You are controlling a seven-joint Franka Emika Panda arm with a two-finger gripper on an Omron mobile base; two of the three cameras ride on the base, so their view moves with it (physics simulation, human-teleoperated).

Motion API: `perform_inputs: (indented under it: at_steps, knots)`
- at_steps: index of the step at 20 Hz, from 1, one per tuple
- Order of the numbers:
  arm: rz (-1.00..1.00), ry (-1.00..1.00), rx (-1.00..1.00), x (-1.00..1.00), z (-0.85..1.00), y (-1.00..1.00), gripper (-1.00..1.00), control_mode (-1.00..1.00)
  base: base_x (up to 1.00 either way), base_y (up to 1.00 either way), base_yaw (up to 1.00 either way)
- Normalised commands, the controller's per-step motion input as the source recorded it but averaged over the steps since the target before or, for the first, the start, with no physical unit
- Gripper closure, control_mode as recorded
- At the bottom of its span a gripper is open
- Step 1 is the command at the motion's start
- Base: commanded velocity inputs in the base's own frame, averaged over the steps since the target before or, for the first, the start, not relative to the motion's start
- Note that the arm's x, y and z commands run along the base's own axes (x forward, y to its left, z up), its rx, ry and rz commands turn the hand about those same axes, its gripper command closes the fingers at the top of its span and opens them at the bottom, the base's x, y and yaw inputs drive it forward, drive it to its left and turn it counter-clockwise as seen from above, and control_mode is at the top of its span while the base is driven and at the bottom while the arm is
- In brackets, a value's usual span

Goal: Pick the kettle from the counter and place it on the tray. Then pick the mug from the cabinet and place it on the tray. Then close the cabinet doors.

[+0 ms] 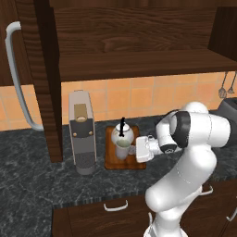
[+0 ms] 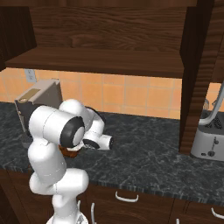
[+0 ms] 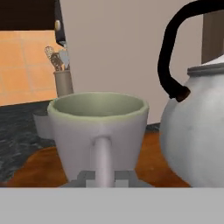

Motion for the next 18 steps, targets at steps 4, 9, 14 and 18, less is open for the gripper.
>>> perform_inputs:
  at_steps: [4, 9, 14, 18]
  knots:
    - [0.0, 0.0, 0.0, 0.34, -0.37, 0.01, 1.0, -1.0, 0.0, 0.0, 0.0]
    - [0.0, 0.0, 0.04, 0.03, -0.06, 0.0, -1.0, -1.0, 0.0, 0.0, 0.0]
    - [0.0, 0.0, 0.0, -0.1, 0.07, 0.0, -1.0, -1.0, 0.0, 0.0, 0.0]
    - [0.0, 0.0, 0.0, -0.27, 0.34, 0.0, -1.0, -1.0, 0.0, 0.0, 0.0]
